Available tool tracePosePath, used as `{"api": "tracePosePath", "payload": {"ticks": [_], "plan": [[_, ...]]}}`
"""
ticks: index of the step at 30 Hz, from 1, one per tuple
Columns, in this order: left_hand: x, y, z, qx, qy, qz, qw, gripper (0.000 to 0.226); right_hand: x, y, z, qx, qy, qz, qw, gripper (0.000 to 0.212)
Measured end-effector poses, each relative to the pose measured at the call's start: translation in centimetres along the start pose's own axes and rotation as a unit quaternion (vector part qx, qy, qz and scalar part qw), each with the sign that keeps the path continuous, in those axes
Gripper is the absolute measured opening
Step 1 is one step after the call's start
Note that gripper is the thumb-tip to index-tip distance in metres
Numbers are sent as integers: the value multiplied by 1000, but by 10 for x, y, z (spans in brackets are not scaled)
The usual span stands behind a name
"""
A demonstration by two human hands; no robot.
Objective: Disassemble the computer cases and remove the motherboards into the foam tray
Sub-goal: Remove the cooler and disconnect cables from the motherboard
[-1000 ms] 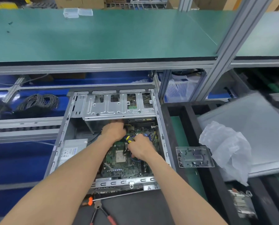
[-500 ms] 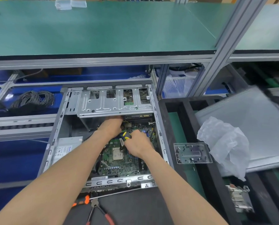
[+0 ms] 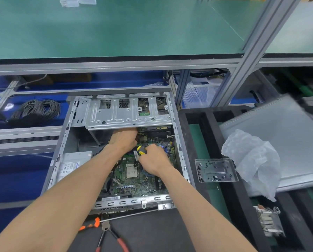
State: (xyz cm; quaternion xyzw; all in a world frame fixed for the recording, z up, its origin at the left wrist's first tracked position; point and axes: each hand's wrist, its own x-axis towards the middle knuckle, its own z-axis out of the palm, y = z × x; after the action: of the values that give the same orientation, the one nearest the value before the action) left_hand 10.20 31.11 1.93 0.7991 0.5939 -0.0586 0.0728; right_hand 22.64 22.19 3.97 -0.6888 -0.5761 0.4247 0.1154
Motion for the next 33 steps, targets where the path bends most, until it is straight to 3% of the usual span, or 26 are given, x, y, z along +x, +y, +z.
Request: {"api": "tracePosePath", "payload": {"ticks": [3,6,9,12,15,19,23,28,32,33], "plan": [[-3,1,-1,-14,-21,-6,1000,17,0,1,0,8,1,9,1000,24],[-11,-4,-4,-34,-22,-31,999,16,0,1,-2,43,12,23,999,10],[-25,-7,-9,-53,3,-44,998,27,-1,1,-5,108,59,32,992,21],[-40,-10,-13,-49,17,-25,998,34,-6,-1,-8,201,83,15,976,21],[-57,-13,-21,-135,13,29,990,38,-14,-5,-12,277,89,-12,957,20],[-79,-9,-32,-310,-100,69,943,34,-25,-11,-20,327,89,-58,939,13],[-92,-5,-39,-412,-114,73,901,4,-33,-14,-24,383,96,-81,915,15],[-93,-5,-44,-513,-82,36,854,26,-44,-11,-27,414,102,-89,900,12],[-91,4,-41,-621,-94,-37,777,41,-54,-16,-26,413,96,-116,898,7],[-92,6,-43,-624,-91,-62,774,42,-56,-17,-24,393,97,-129,905,7]]}}
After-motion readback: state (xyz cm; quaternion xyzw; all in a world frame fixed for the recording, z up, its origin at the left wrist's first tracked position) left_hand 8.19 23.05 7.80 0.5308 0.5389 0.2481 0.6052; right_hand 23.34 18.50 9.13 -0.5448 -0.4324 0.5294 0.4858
